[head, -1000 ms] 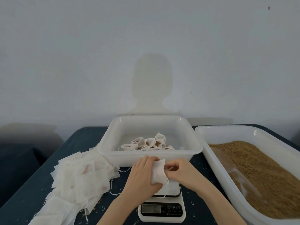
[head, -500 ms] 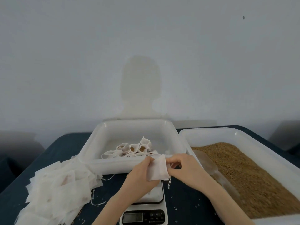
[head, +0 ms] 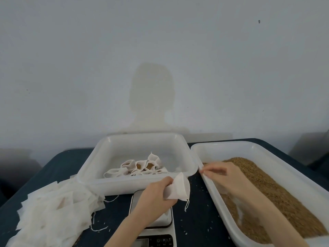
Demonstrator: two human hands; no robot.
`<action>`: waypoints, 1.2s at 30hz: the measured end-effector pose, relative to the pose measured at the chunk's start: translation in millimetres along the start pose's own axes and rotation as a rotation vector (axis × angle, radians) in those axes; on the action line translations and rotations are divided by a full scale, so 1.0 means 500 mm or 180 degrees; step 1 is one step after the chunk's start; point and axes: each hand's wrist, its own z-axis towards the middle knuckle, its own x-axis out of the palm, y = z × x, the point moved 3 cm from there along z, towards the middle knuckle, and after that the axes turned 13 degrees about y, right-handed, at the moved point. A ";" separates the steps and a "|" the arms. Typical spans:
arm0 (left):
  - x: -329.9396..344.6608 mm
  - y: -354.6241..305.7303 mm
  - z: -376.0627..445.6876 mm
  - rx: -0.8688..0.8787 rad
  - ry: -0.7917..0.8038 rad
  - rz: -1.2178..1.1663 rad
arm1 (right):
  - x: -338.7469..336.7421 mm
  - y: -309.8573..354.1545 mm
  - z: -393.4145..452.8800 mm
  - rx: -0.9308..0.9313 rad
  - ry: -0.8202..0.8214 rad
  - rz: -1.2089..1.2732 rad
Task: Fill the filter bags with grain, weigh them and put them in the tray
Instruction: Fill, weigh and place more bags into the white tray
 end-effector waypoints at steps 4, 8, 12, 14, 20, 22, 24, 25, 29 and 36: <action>0.003 -0.004 0.016 0.0088 -0.0010 -0.0013 | -0.051 -0.127 -0.008 0.1198 0.0103 -0.1375; 0.017 -0.022 0.042 0.0140 0.0083 -0.0046 | -0.040 -0.217 -0.015 0.2112 0.1167 -0.2051; 0.033 -0.036 0.064 0.0148 0.0138 -0.0043 | -0.017 -0.230 -0.013 0.2279 0.1701 -0.2251; 0.041 -0.037 0.069 0.0136 0.0165 -0.0065 | -0.016 -0.230 -0.011 0.2308 0.1659 -0.2147; 0.047 -0.033 0.070 0.0196 0.0171 -0.0059 | -0.082 -0.222 -0.028 0.2396 0.1286 -0.1826; 0.045 -0.030 0.068 0.0172 0.0164 -0.0048 | -0.111 -0.223 -0.040 0.2468 0.1265 -0.1828; 0.043 -0.029 0.068 0.0153 0.0161 -0.0059 | -0.137 -0.226 -0.045 0.2489 0.1161 -0.1874; 0.042 -0.030 0.068 0.0141 0.0159 -0.0065 | -0.146 -0.228 -0.043 0.2491 0.1102 -0.1905; 0.043 -0.031 0.067 0.0166 0.0152 -0.0069 | -0.148 -0.249 -0.017 0.2476 0.0927 -0.1694; 0.046 -0.025 0.068 0.0202 0.0171 -0.0100 | -0.084 -0.243 0.081 0.2197 0.0438 -0.1295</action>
